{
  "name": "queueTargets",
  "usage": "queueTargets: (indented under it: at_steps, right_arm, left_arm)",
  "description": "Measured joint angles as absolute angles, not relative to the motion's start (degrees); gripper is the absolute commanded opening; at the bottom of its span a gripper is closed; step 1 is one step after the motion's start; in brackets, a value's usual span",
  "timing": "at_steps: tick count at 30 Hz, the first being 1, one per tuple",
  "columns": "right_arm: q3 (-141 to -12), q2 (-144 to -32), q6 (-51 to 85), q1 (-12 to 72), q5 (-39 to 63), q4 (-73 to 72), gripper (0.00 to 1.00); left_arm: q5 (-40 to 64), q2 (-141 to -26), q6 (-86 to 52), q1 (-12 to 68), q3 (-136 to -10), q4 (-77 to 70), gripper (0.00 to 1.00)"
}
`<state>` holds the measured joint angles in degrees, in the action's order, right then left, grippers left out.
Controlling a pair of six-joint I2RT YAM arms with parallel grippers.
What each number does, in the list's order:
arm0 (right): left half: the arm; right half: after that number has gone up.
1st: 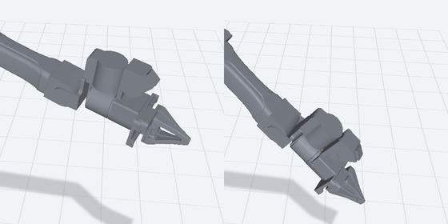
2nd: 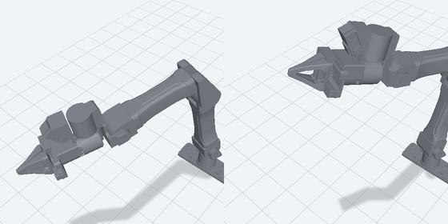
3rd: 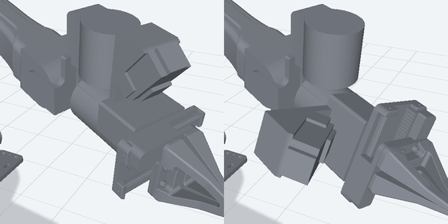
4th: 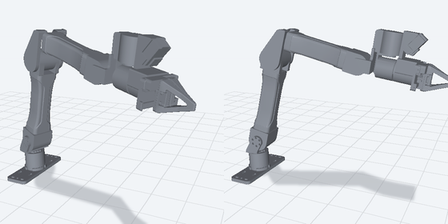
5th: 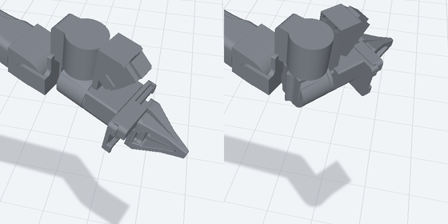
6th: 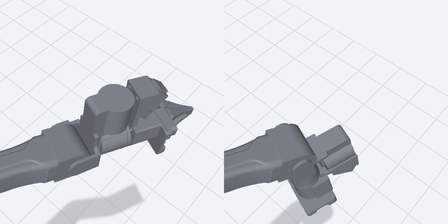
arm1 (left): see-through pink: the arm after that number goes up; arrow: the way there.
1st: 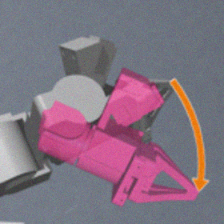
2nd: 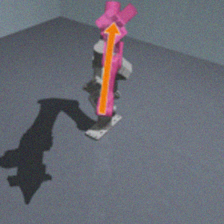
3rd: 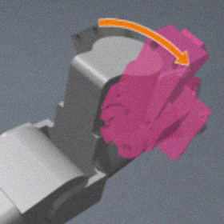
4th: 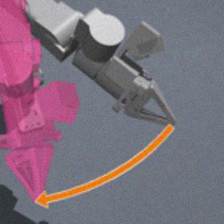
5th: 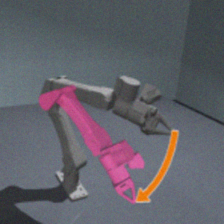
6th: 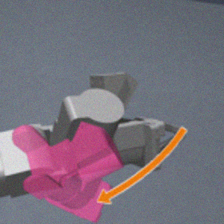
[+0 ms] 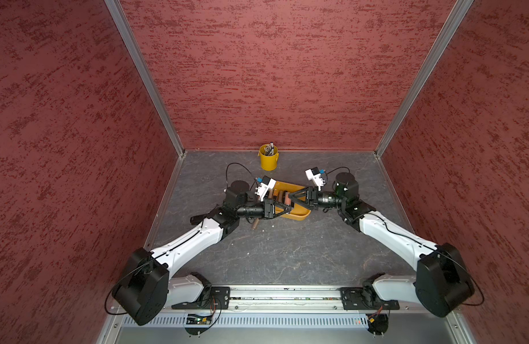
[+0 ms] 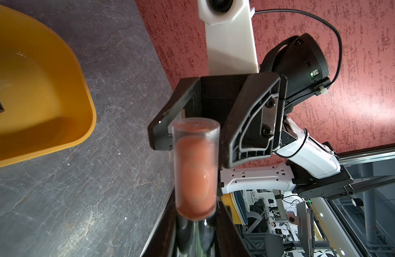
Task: Put the lipstick into the storage box
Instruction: Pick up the lipstick at the center of the board.
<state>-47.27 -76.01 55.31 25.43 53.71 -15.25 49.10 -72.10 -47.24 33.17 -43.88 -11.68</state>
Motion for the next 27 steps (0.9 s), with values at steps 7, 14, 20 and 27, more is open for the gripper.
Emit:
queueTargets:
  at_steps: [7, 14, 20, 27]
  right_arm:
    - [-47.3, -77.4, 56.4, 26.5, 53.8, -17.3, 0.41]
    - [-47.3, -77.8, 57.3, 27.3, 53.8, -19.1, 0.25]
    - [-47.3, -77.8, 57.4, 27.4, 53.9, -19.5, 0.15]
    - [-47.3, -78.2, 57.7, 27.5, 53.8, -19.4, 0.12]
  left_arm:
    - [49.4, -73.0, -47.8, 33.9, -43.9, -12.8, 0.14]
    - [49.5, -73.1, -48.0, 34.1, -43.9, -12.9, 0.14]
    - [49.4, -73.1, -48.2, 34.0, -43.8, -13.0, 0.24]
    - [49.4, -73.1, -47.4, 34.0, -43.8, -13.1, 0.48]
